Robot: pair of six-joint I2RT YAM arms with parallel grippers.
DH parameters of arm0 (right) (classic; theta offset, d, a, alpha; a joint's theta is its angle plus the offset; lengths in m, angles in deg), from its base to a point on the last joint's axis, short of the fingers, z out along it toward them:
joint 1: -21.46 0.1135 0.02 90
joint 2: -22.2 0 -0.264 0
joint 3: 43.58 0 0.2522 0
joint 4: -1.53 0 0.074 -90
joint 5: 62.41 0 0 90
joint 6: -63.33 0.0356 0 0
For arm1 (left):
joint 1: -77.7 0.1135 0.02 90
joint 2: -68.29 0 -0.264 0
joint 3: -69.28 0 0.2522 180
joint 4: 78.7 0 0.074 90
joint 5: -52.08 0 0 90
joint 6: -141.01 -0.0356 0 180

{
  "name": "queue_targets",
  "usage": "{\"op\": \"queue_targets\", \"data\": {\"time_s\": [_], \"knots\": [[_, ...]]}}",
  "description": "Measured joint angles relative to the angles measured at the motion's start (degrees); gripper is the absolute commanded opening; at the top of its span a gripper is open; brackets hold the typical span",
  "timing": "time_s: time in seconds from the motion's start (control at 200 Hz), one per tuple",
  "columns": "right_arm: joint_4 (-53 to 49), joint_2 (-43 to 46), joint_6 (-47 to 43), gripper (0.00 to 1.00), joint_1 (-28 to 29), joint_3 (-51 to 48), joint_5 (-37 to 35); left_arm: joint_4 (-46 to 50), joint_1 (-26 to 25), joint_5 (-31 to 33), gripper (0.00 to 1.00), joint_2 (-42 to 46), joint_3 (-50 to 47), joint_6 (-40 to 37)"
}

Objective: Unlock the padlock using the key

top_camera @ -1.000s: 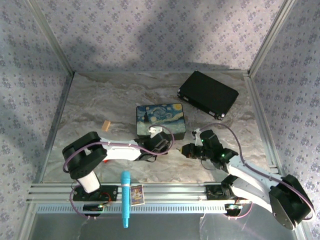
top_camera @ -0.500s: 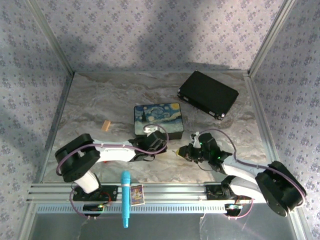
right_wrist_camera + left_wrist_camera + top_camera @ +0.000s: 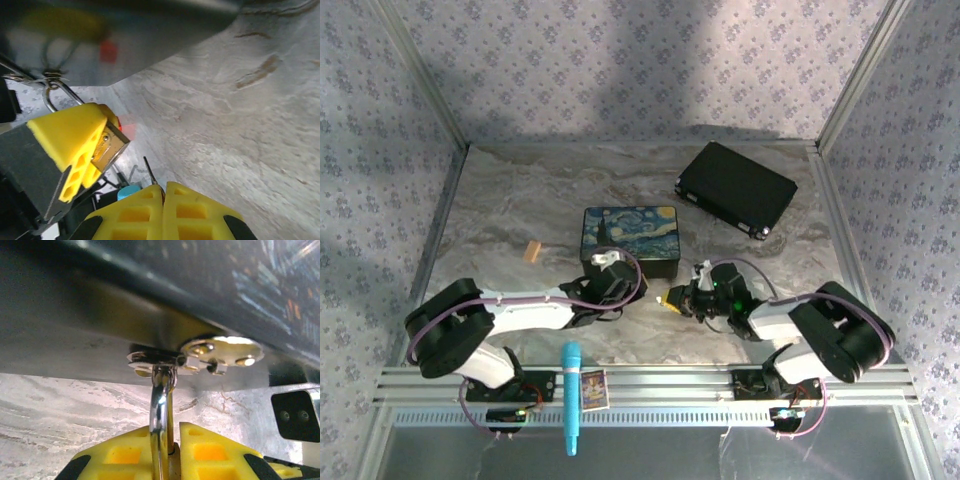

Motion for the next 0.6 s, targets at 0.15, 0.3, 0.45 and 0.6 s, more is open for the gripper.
{"op": "queue_targets", "data": {"time_s": [0.15, 0.3, 0.45, 0.6], "knots": [[5.14, -1.75, 1.73, 0.0, 0.0, 0.33, 1.55, -1.81, 0.13, 1.6, 0.12, 0.94, -2.23, 2.45], [7.45, -3.04, 2.34, 0.0, 0.61, 1.53, 2.89, -4.52, 0.76, 2.49, 0.13, 2.69, -4.07, 4.72], [10.27, -5.2, 3.37, 0.0, 1.6, 2.21, 3.69, -8.41, 1.22, 2.62, 0.12, 3.98, -5.81, 7.3], [13.14, -7.41, 4.52, 0.0, 1.62, 2.73, 3.74, -9.68, 1.4, 2.43, 0.12, 4.13, -6.58, 8.98]]}}
